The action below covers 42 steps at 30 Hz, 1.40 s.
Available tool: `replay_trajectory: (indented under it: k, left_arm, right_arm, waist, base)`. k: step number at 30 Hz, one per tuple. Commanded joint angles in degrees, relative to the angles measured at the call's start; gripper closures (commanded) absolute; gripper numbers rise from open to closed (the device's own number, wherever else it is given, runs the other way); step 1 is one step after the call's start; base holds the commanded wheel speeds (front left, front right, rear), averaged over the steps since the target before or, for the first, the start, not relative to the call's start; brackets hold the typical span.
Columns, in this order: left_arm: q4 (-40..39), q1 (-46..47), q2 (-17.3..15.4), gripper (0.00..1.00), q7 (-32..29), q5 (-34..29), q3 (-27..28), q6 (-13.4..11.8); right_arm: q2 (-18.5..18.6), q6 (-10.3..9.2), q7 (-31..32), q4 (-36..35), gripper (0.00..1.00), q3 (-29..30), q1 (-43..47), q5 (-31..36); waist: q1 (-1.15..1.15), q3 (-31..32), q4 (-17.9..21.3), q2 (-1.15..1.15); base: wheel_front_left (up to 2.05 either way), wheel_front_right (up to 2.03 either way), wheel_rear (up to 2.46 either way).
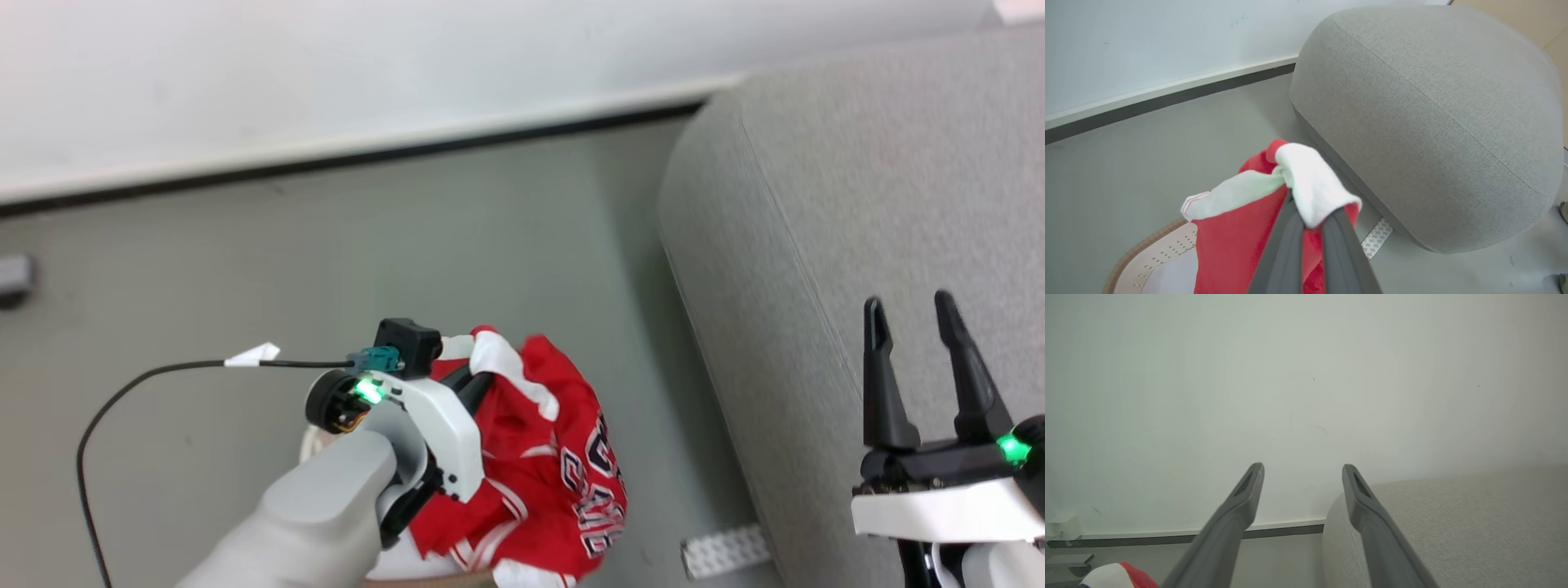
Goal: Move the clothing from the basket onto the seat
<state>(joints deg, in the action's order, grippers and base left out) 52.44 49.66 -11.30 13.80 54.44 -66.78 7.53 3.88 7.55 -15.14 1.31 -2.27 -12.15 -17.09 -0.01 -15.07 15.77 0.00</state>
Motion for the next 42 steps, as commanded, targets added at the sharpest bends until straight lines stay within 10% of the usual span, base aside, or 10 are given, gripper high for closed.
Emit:
replay_trajectory:
  k: [1,28,42]
  left_arm:
    - [-0.8,-0.6,0.3,1.00,0.6,0.4,0.4,-0.1]
    - [-19.1,3.7,1.5,1.00,1.4,-3.7,14.4,-2.7]
    - [-22.5,2.0,2.8,1.00,1.3,-4.2,12.9,-2.2]
  right_arm:
    - [0.7,-0.12,0.0,0.3,0.00,0.0,1.4,-0.2]
    - [4.5,-0.12,0.0,4.7,0.00,-7.7,6.3,-3.5]
    - [14.4,-0.12,2.8,20.0,0.00,-27.2,-6.7,-12.5]
  waist:
    - [0.01,5.9,-3.7,0.00]
    - [0.01,16.7,-9.5,0.00]
    - [0.01,17.1,-12.2,0.00]
  base:
    - [0.00,0.00,0.00]
    - [0.00,0.00,0.00]
    - [0.00,0.00,0.00]
